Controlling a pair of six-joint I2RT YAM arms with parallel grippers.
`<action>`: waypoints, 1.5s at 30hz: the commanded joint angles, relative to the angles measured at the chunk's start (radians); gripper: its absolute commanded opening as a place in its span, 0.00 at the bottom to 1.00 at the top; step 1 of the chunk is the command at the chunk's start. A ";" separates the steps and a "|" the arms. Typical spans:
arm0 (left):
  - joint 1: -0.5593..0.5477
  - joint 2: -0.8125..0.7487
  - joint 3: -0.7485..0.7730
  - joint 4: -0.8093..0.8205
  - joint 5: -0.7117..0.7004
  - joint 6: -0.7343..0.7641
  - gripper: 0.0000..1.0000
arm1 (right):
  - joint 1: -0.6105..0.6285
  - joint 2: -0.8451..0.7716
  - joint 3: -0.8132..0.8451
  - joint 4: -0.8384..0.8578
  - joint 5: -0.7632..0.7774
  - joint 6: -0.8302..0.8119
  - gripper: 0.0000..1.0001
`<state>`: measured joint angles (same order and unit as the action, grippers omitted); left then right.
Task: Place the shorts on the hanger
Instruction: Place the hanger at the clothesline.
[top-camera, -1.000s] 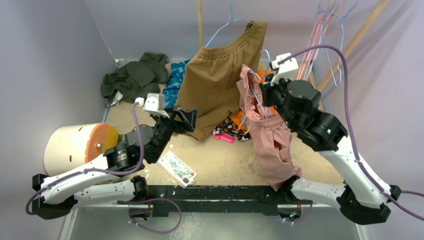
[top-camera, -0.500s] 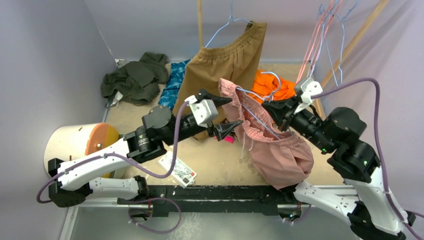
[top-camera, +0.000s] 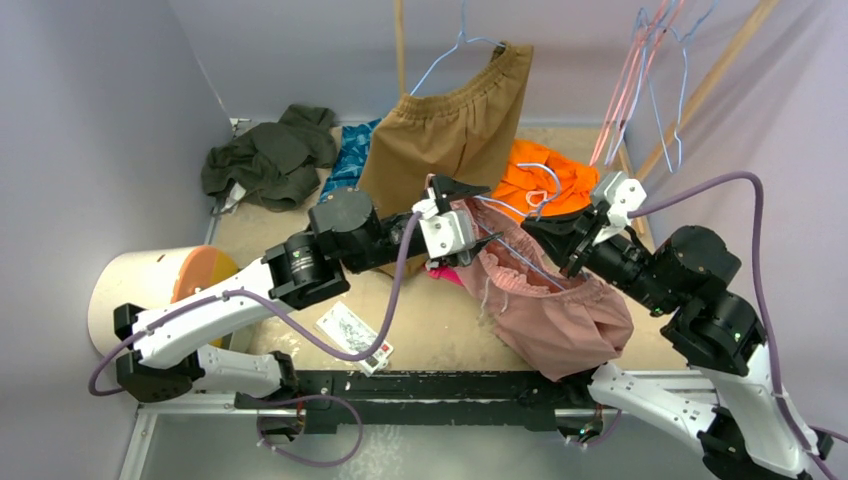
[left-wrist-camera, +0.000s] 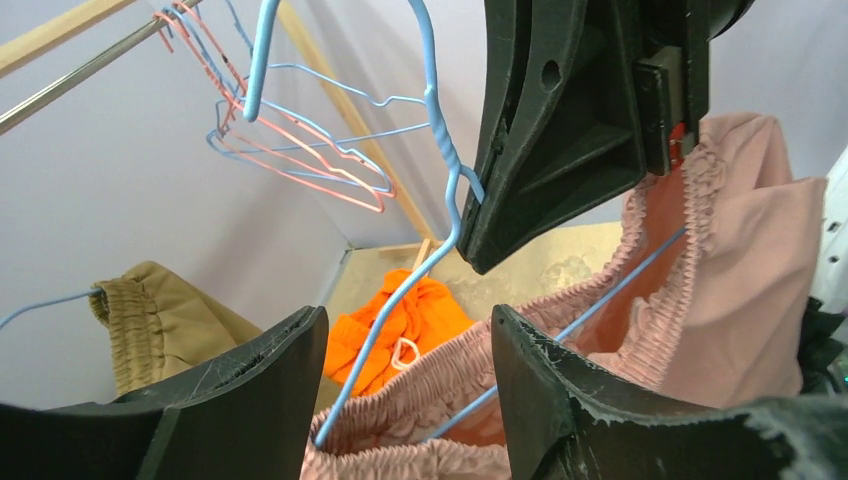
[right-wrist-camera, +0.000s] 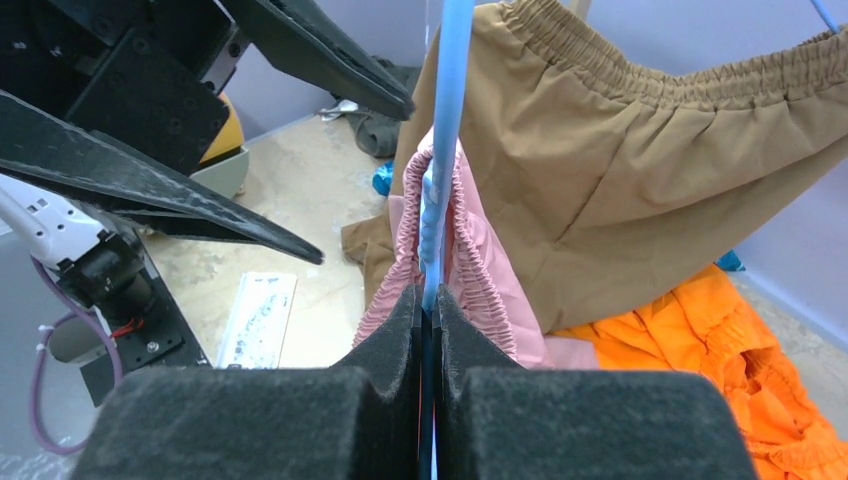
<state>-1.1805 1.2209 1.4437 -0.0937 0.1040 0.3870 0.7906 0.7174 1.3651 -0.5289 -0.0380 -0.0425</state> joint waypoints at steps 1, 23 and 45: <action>-0.002 0.043 0.059 -0.030 0.003 0.076 0.59 | -0.002 -0.012 -0.008 0.064 -0.024 -0.022 0.00; -0.002 0.117 -0.014 0.163 -0.214 0.112 0.45 | -0.002 -0.021 -0.029 0.071 -0.077 0.012 0.00; -0.004 0.073 -0.089 0.243 -0.160 0.075 0.00 | -0.002 -0.041 -0.005 0.080 -0.061 0.099 0.45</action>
<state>-1.1870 1.3460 1.3571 0.0196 -0.0574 0.5068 0.7849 0.6876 1.3357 -0.5117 -0.0731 0.0086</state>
